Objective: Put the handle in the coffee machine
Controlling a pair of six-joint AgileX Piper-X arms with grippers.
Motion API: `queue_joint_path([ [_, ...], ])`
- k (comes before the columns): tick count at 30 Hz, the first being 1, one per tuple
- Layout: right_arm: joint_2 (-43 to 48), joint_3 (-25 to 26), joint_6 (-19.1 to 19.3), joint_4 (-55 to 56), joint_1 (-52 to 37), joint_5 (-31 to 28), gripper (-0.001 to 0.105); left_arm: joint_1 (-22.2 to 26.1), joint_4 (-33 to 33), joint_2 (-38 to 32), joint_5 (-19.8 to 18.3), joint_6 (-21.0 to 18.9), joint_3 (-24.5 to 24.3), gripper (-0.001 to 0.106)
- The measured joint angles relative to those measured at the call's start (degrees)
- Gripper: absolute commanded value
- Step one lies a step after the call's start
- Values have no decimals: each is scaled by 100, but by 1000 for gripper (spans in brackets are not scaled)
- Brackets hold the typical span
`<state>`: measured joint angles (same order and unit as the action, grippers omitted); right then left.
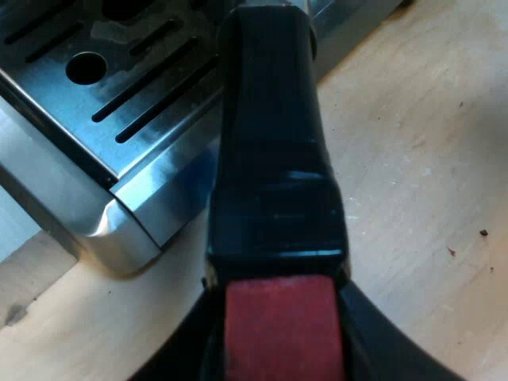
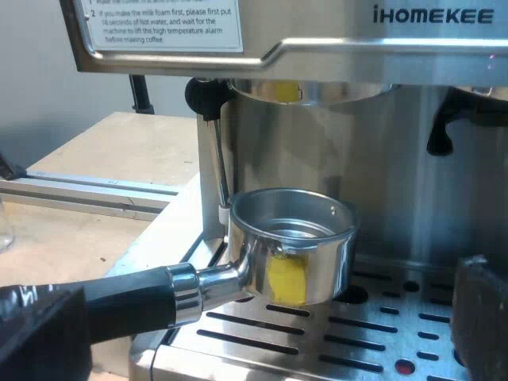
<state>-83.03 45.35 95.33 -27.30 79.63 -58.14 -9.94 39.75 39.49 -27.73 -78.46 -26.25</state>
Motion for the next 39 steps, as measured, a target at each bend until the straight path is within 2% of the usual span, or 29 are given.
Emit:
queue_joint_path([
  [9,0,0,16,-44,0,0,93,0,0,0,-10,130,0,0],
  [13,0,0,16,-41,0,0,93,226,-118,19,-288,316,0,0],
  [14,0,0,16,-41,0,0,93,429,-205,71,-419,366,0,0],
  [17,0,0,16,-41,0,0,93,683,-389,234,-504,392,0,0],
  [23,0,0,16,-41,0,0,93,725,-530,639,-781,761,0,0],
  [32,0,0,16,-41,0,0,93,725,-680,1260,-804,1344,-178,0],
  [39,0,0,16,-41,0,0,93,725,-677,1419,-801,1414,-241,0],
])
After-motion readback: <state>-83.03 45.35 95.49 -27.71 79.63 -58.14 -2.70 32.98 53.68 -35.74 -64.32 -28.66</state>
